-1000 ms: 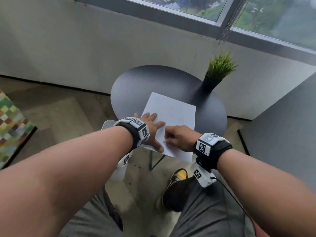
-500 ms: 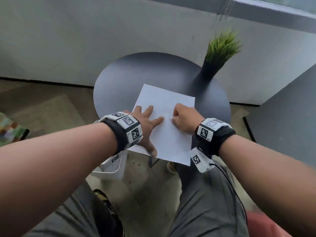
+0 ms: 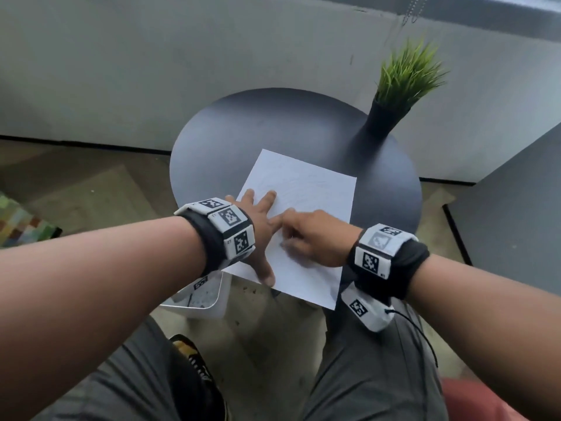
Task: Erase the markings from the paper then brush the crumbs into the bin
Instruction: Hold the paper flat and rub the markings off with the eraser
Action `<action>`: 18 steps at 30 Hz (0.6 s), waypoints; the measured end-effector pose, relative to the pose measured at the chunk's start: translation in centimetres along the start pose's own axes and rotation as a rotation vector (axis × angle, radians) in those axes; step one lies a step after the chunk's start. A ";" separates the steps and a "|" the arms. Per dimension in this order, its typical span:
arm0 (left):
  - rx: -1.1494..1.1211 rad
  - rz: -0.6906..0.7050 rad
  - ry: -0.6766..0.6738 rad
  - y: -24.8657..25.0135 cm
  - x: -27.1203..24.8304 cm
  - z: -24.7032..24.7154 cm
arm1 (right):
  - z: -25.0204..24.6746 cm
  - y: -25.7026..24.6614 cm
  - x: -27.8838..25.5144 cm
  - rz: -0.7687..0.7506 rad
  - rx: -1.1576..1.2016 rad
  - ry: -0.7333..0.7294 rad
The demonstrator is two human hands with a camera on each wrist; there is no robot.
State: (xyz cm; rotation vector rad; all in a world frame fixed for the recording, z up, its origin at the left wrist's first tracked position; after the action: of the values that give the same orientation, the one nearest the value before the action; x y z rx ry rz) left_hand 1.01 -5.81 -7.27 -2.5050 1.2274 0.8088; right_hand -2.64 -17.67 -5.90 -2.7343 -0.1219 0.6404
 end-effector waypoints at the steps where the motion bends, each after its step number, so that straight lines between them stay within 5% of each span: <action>1: 0.001 0.002 -0.008 0.0 -0.1 0.1 | -0.1 0.1 -0.4 -0.018 -0.009 -0.045; 6: -0.004 -0.011 -0.048 0.3 -0.6 -0.5 | -2.7 4.9 1.3 0.372 0.067 0.221; 10: -0.057 -0.016 -0.041 0.2 -0.6 -0.8 | 0.3 0.6 -0.5 0.099 -0.011 0.065; 12: -0.072 -0.019 -0.013 0.4 -0.4 -1.1 | -0.9 1.5 -0.2 0.152 -0.038 0.074; 15: -0.070 -0.028 0.025 0.8 0.0 -1.5 | -3.2 5.2 1.1 0.443 0.043 0.235; 18: -0.051 -0.013 0.057 1.1 0.3 -1.5 | -1.3 2.7 0.5 0.317 0.008 0.186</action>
State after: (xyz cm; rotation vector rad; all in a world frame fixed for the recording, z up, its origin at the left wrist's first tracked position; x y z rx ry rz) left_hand 0.87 -7.28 -6.22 -2.5911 1.2218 0.7801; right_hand -1.58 -20.49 -5.96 -2.8117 0.3626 0.4581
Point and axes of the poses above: each hand's wrist, its own x-axis towards the middle knuckle, its own z-axis out of the palm, y = z × x, the point moved 5 cm from there along x, towards the middle knuckle, and after that the axes turned 12 degrees about z, right-handed, at the moved point
